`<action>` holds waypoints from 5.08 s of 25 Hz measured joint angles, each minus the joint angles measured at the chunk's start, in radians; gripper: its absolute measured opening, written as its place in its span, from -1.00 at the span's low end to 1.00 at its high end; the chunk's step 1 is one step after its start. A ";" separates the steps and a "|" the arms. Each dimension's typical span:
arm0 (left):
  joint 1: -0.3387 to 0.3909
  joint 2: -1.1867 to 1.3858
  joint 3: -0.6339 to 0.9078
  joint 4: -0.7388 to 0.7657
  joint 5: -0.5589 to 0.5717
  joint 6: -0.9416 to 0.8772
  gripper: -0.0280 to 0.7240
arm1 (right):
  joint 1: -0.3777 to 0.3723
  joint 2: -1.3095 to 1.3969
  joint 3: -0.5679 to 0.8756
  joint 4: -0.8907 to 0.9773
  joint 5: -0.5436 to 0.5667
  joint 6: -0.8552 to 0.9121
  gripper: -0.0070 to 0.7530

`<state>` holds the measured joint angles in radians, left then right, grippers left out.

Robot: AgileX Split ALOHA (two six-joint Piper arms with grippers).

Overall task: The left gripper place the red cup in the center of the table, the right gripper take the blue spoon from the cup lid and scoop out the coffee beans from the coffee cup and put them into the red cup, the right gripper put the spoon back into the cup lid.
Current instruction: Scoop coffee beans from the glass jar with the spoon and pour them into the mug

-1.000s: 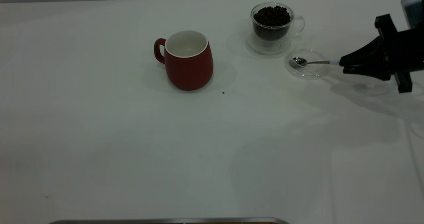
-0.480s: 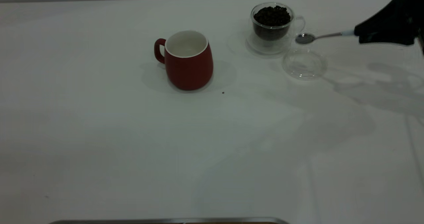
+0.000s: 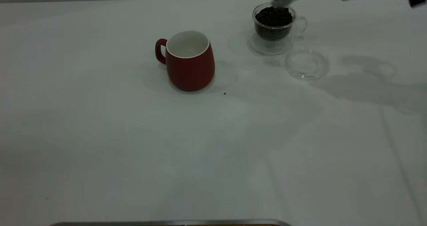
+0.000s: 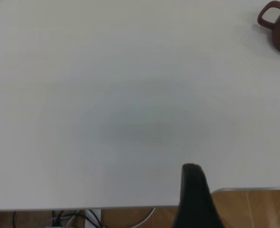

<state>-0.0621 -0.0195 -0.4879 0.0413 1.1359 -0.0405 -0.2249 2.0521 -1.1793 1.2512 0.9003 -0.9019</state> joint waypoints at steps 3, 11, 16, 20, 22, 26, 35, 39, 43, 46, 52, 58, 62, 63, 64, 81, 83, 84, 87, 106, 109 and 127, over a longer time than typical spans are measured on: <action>0.000 0.000 0.000 0.000 0.000 0.000 0.58 | 0.021 0.000 -0.088 -0.088 -0.027 0.141 -0.68; 0.000 0.000 0.000 0.000 0.000 0.000 0.58 | 0.038 0.101 -0.283 -0.319 -0.021 0.403 -0.68; 0.000 0.000 0.000 0.000 0.000 0.000 0.58 | 0.088 0.187 -0.408 -0.382 0.009 0.498 -0.68; 0.000 0.000 0.000 0.000 0.000 0.000 0.58 | 0.109 0.231 -0.474 -0.436 0.014 0.572 -0.68; 0.000 0.000 0.000 0.000 0.000 0.003 0.58 | 0.111 0.240 -0.486 -0.448 0.008 0.595 -0.68; 0.000 0.000 0.000 0.000 0.000 0.003 0.58 | 0.115 0.244 -0.492 -0.451 0.001 0.619 -0.68; 0.000 0.000 0.000 0.000 0.000 0.003 0.58 | 0.115 0.246 -0.492 -0.552 -0.021 0.710 -0.68; 0.000 0.000 0.000 0.000 0.000 0.003 0.58 | 0.122 0.247 -0.492 -0.557 -0.039 0.717 -0.68; 0.000 0.000 0.000 0.000 0.000 0.002 0.58 | 0.135 0.266 -0.492 -0.552 -0.048 0.718 -0.68; 0.000 0.000 0.000 0.000 0.000 0.002 0.58 | 0.140 0.292 -0.492 -0.502 -0.051 0.705 -0.68; 0.000 0.000 0.000 0.000 0.000 0.000 0.58 | 0.145 0.319 -0.492 -0.439 -0.056 0.661 -0.68; 0.000 0.000 0.000 0.000 0.000 0.000 0.58 | 0.130 0.320 -0.492 -0.434 -0.048 0.620 -0.68; 0.000 0.000 0.000 0.000 0.000 0.000 0.58 | 0.112 0.328 -0.492 -0.398 -0.025 0.562 -0.68; 0.000 0.000 0.000 0.000 0.000 0.000 0.58 | 0.109 0.336 -0.492 -0.382 -0.021 0.545 -0.68; 0.000 0.000 0.000 0.000 0.000 0.000 0.58 | 0.106 0.343 -0.492 -0.363 -0.018 0.531 -0.68; 0.000 0.000 0.000 0.000 0.000 0.003 0.58 | 0.068 0.419 -0.492 -0.187 0.041 0.354 -0.68; 0.000 0.000 0.000 0.000 0.000 0.003 0.58 | 0.068 0.430 -0.492 -0.158 0.048 0.333 -0.68; 0.000 0.000 0.000 0.000 0.000 0.003 0.58 | 0.068 0.434 -0.492 -0.148 0.049 0.326 -0.68; 0.000 0.000 0.000 0.000 0.000 0.003 0.58 | 0.068 0.438 -0.492 -0.133 0.050 0.307 -0.68; 0.000 0.000 0.000 0.000 0.000 0.002 0.58 | 0.062 0.439 -0.492 -0.075 0.061 0.231 -0.68; 0.000 0.000 0.000 0.000 0.000 0.002 0.58 | 0.053 0.439 -0.492 -0.085 0.068 0.231 -0.68; 0.000 0.000 0.000 0.000 0.000 0.000 0.58 | 0.022 0.467 -0.492 -0.017 0.148 0.198 -0.68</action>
<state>-0.0621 -0.0195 -0.4879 0.0413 1.1359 -0.0408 -0.2029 2.5190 -1.6716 1.2344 1.0480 -0.7040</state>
